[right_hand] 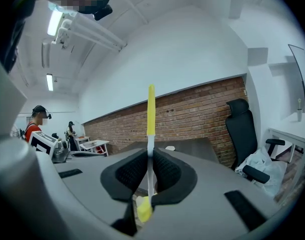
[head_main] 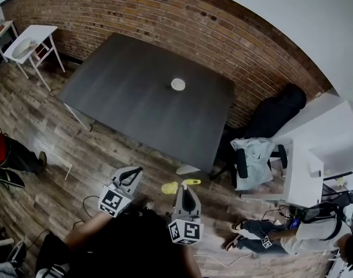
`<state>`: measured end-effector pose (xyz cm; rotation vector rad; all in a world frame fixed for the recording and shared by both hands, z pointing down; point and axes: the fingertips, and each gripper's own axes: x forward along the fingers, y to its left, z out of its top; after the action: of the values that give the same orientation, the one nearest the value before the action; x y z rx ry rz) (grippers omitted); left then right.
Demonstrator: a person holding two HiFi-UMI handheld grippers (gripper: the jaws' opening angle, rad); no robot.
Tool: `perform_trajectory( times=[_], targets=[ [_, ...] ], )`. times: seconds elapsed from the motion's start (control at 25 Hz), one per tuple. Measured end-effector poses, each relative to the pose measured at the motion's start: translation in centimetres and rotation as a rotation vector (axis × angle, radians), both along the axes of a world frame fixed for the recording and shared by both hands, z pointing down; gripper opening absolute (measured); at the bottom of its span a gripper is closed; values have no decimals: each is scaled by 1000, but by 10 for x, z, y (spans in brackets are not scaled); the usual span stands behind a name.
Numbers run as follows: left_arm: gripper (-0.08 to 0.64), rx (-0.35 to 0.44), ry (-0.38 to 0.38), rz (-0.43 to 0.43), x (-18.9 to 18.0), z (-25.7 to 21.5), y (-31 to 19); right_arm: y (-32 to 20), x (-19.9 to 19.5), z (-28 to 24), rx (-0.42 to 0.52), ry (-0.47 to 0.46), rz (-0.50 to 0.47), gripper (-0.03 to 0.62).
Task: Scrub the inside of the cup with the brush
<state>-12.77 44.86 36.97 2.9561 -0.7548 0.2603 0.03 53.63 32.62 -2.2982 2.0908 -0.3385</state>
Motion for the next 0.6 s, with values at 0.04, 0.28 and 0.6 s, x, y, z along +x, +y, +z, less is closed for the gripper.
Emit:
perform_trajectory(
  times=[0.04, 0.28, 0.6],
  targets=[
    [34, 1, -5, -8, 5, 1, 1, 1, 6, 1, 1, -1, -7, 51],
    [34, -2, -42, -39, 30, 11, 5, 2, 48, 9, -20, 13, -18, 51],
    [34, -30, -62, -37, 52, 27, -17, -14, 75, 19, -23, -5, 9, 51]
  ],
)
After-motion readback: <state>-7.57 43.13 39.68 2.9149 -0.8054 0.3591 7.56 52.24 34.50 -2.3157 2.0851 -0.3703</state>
